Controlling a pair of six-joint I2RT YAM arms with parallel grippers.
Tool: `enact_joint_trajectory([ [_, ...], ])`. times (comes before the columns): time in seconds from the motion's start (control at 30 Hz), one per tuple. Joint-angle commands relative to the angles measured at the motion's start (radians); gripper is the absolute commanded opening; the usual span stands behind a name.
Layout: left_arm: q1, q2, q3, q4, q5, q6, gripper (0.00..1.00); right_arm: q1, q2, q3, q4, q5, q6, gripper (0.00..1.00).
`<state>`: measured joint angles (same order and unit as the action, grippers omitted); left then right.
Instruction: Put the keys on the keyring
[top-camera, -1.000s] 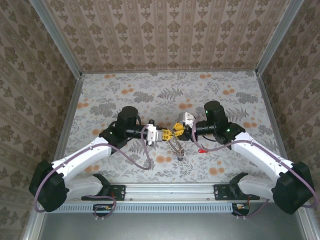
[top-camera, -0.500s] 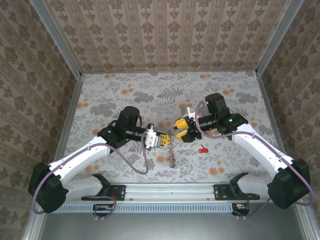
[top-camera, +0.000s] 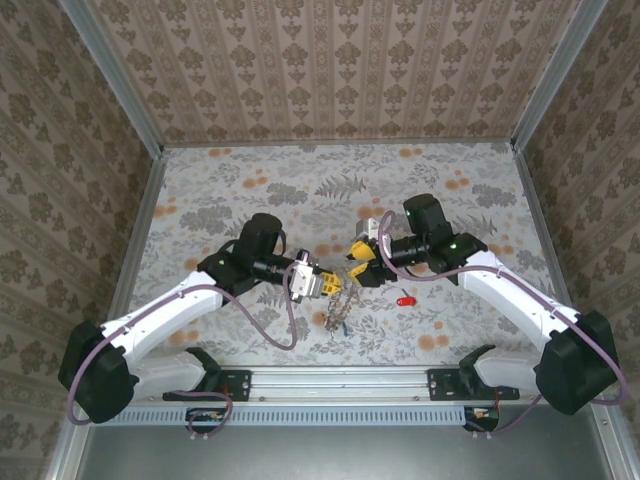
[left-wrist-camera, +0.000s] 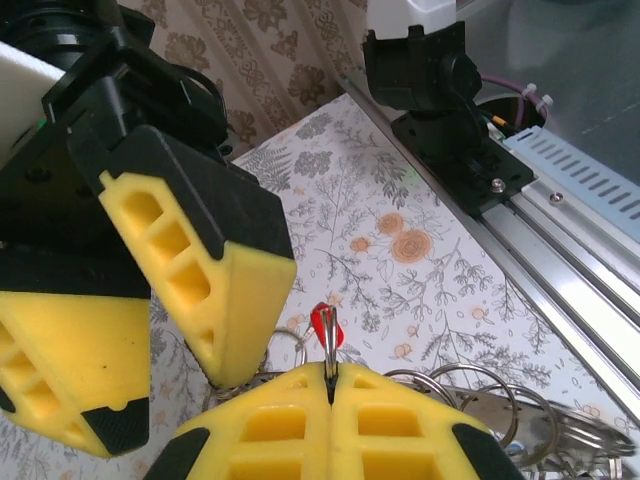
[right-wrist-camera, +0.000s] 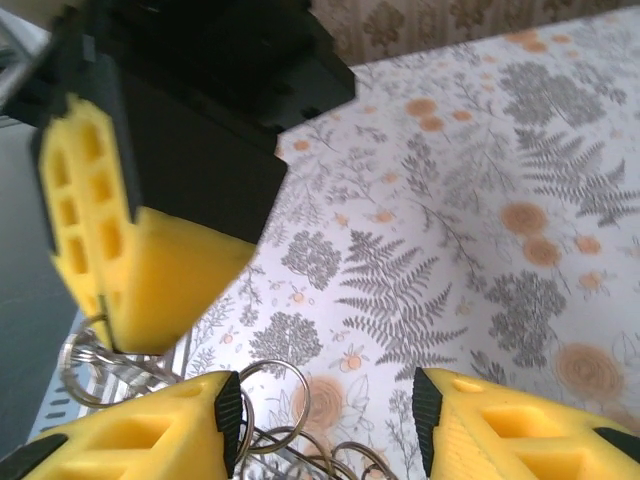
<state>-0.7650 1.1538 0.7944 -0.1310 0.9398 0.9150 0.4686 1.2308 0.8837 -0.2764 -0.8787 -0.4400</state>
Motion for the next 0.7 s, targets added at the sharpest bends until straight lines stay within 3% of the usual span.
enact_joint_trajectory([
  [0.0, -0.003, -0.002, 0.041, 0.013, 0.075, 0.033, 0.00, 0.004, 0.021, -0.029, 0.042, 0.112, 0.061, 0.50],
  [0.13, -0.003, -0.003, 0.042, 0.011, 0.083, 0.032, 0.00, -0.001, 0.006, -0.048, 0.030, 0.179, 0.086, 0.50],
  [0.43, 0.002, -0.009, 0.038, -0.001, 0.079, 0.035, 0.00, -0.025, -0.120, -0.099, 0.032, 0.206, 0.070, 0.50],
  [0.67, 0.008, -0.005, 0.039, 0.013, 0.063, 0.007, 0.00, -0.018, -0.282, -0.154, 0.050, 0.085, -0.069, 0.49],
])
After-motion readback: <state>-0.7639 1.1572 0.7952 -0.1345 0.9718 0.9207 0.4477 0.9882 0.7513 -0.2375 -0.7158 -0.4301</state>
